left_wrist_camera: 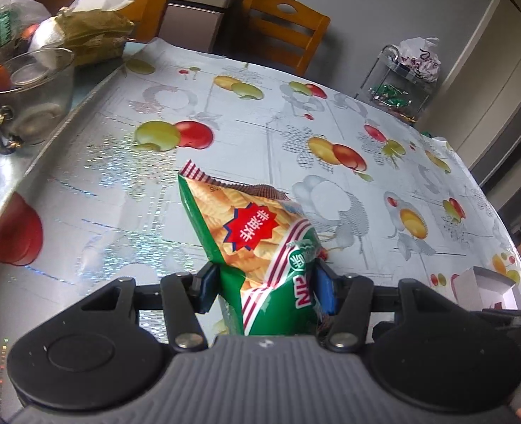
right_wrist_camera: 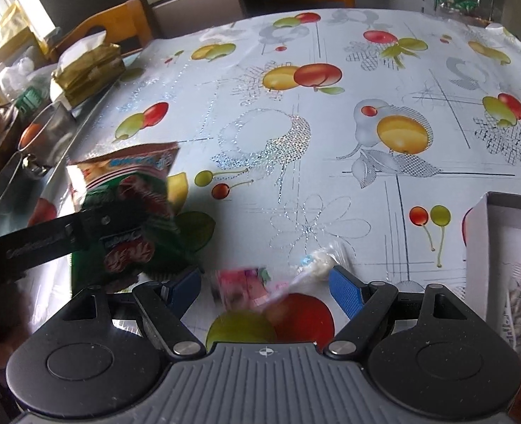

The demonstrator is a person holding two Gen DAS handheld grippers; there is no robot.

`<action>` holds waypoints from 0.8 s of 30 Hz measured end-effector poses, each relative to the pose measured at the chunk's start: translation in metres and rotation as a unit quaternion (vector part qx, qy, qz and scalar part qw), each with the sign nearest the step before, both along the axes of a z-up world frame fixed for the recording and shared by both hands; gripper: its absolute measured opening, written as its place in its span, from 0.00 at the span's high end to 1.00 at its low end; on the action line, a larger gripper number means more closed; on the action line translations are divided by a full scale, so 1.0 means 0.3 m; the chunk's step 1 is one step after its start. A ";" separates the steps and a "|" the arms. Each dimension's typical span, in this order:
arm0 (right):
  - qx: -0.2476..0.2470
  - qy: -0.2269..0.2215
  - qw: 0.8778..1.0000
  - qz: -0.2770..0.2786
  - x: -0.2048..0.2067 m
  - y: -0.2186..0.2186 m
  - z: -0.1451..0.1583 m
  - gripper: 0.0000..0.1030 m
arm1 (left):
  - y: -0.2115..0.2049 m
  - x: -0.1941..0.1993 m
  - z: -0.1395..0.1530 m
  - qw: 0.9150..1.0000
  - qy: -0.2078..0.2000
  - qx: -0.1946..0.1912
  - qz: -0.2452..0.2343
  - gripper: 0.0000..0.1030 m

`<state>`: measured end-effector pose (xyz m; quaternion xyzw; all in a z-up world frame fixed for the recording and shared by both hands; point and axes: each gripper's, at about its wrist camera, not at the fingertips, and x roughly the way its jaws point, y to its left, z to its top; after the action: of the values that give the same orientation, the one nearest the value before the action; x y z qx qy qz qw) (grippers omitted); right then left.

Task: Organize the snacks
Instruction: 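Close left tool on the green chip bag while right tool closes on the lollipop packet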

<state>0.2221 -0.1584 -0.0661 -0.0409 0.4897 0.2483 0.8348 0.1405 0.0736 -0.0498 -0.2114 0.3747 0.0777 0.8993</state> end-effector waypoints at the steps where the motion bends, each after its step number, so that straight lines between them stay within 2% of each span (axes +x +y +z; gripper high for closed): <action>1: -0.003 0.000 1.000 0.001 0.003 0.007 -0.006 0.25 | 0.008 -0.006 0.000 1.000 0.000 0.000 0.002 0.48; 6: -0.016 -0.001 1.000 0.012 0.007 0.042 -0.031 0.37 | 0.035 -0.030 0.008 1.000 0.001 -0.001 0.007 0.48; 10: -0.027 -0.014 0.999 0.024 0.001 0.065 -0.037 0.43 | 0.041 -0.037 0.012 1.000 0.001 -0.003 0.006 0.48; 18: -0.056 -0.041 0.997 0.041 -0.007 0.074 -0.037 0.76 | 0.025 -0.033 0.025 1.000 -0.007 -0.007 -0.004 0.48; 24: -0.054 -0.038 0.997 0.042 -0.013 0.056 -0.030 0.82 | 0.015 -0.036 0.032 1.000 -0.012 -0.009 -0.012 0.49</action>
<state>0.2182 -0.1414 -0.0750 -0.1158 0.4683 0.2545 0.8382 0.1298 0.0779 -0.0401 -0.2159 0.3674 0.0616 0.9026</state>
